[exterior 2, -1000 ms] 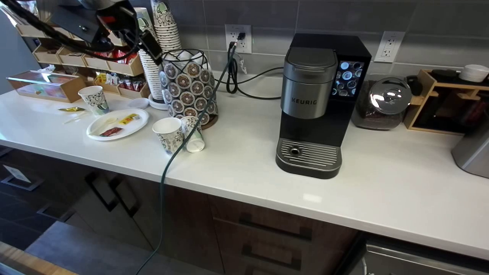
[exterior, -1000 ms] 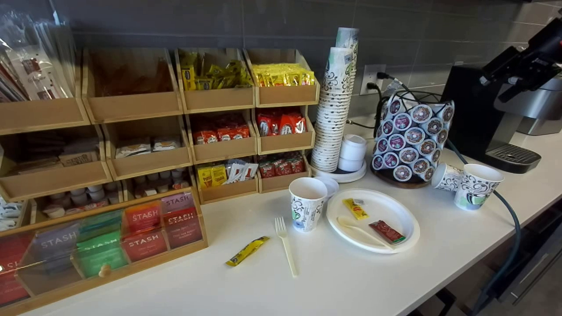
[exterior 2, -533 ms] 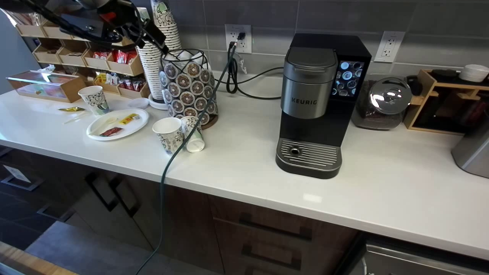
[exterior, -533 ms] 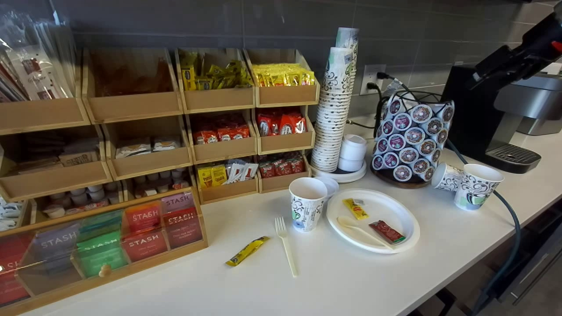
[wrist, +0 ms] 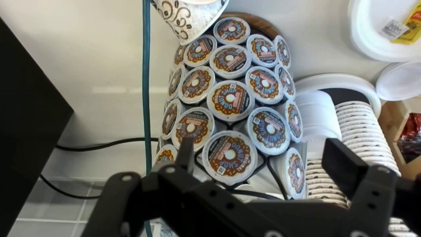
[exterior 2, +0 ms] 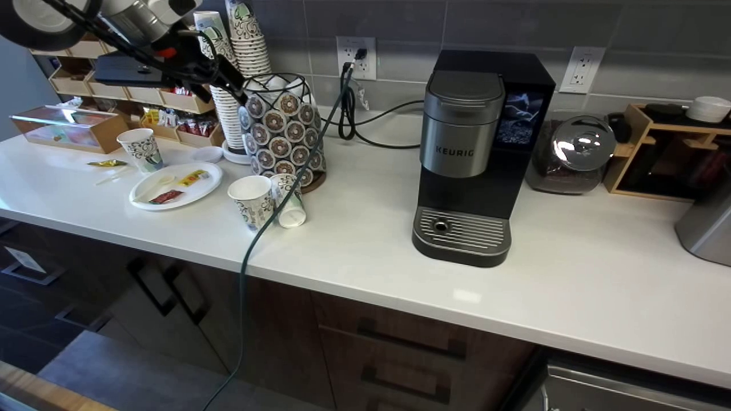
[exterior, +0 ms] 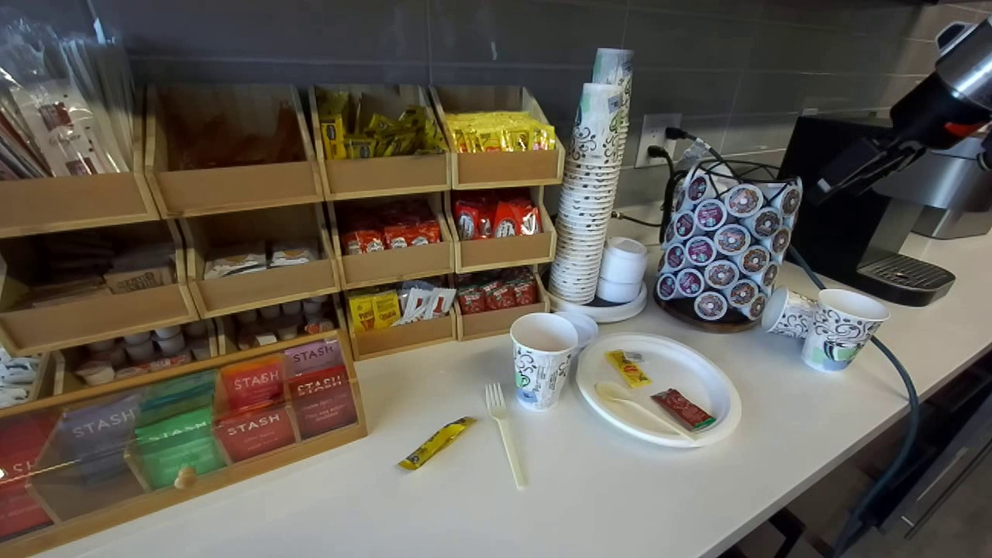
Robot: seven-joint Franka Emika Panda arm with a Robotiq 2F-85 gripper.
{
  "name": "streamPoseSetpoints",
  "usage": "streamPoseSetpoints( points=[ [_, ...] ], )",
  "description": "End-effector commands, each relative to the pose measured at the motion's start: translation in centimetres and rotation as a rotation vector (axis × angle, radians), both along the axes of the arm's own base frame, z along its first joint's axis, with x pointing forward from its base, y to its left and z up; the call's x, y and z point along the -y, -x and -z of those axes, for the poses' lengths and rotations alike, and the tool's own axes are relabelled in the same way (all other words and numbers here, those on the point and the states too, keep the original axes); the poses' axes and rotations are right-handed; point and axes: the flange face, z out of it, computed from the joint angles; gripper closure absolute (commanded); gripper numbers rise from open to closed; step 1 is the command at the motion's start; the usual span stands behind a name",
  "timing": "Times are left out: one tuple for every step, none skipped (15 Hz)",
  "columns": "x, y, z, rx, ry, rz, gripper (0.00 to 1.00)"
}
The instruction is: Remove one coffee pod from the stand
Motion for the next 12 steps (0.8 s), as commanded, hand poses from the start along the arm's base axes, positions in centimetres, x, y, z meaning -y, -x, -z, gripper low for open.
streamPoseSetpoints(
  points=[
    [0.0, -0.6, 1.1, -0.04, -0.025, 0.017, 0.0],
    [0.1, -0.8, 1.3, -0.028, -0.029, 0.035, 0.0],
    [0.0, -1.1, 1.5, -0.024, -0.041, 0.043, 0.0],
    [-0.1, -1.6, 1.6, -0.017, -0.059, 0.056, 0.0],
    [-0.3, -1.9, 1.6, -0.014, -0.073, 0.062, 0.0],
    [-0.5, -2.4, 1.4, -0.005, -0.094, 0.074, 0.02],
    [-0.4, -2.9, 1.3, 0.003, -0.114, 0.092, 0.05],
    [-0.4, -3.4, 1.1, 0.008, -0.127, 0.104, 0.06],
    [-0.2, -3.8, 1.2, 0.009, -0.131, 0.109, 0.06],
    [0.1, -4.2, 1.3, 0.008, -0.126, 0.112, 0.06],
    [0.4, -4.4, 1.6, -0.003, -0.122, 0.112, 0.04],
    [0.9, -4.5, 1.9, -0.008, -0.103, 0.111, 0.0]
  ],
)
